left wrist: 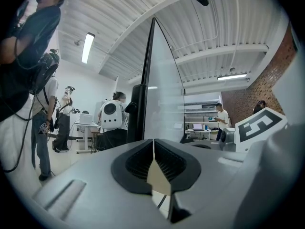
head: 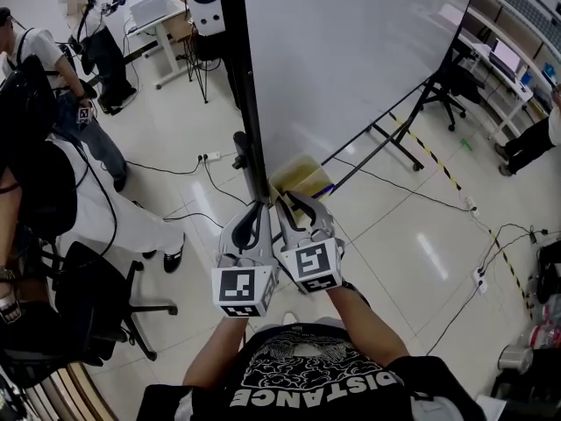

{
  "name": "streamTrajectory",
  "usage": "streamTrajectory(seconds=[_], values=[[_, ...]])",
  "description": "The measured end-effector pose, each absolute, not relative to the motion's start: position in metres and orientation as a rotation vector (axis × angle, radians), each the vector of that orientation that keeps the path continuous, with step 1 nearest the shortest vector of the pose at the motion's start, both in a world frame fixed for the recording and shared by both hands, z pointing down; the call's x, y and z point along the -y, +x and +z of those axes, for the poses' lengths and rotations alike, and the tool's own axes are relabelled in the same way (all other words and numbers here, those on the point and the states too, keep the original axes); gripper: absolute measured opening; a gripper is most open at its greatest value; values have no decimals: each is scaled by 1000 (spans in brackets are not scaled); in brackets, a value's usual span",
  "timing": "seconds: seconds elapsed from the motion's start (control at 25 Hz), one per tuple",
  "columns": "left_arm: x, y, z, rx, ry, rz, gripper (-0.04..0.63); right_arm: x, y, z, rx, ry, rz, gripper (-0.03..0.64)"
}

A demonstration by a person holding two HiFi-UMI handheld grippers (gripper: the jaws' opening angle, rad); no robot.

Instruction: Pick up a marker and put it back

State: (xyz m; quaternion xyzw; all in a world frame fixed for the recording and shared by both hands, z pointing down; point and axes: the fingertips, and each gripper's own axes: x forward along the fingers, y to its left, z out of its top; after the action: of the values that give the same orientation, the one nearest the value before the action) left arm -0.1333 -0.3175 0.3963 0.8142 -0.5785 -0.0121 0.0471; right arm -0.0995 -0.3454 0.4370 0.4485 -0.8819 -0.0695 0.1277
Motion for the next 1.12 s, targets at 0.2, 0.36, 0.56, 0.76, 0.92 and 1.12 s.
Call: streamTrajectory(seconds=[0.2,0.36,0.56,0.76,0.92,1.12], values=[[314,-130,398,1756,2482,-28,5,341,-95,428,2578,1324,-200,35],[310,-124,394,1758,2488,-29,5,333,-87,416,2598,1348,-190,35],[298,-117,395,1757,2496,-38,5,317,-80,404,2634,1367,-185,35],[285,-107,391,1756,2506,-48,5,300,-71,389,2670,1385,-190,34],[273,-100,389,1761,2509,-43,5,285,-64,377,2699,1393,-203,5],[261,-81,378,1768,2530,-67,5,267,-48,365,2730,1403,-213,0]])
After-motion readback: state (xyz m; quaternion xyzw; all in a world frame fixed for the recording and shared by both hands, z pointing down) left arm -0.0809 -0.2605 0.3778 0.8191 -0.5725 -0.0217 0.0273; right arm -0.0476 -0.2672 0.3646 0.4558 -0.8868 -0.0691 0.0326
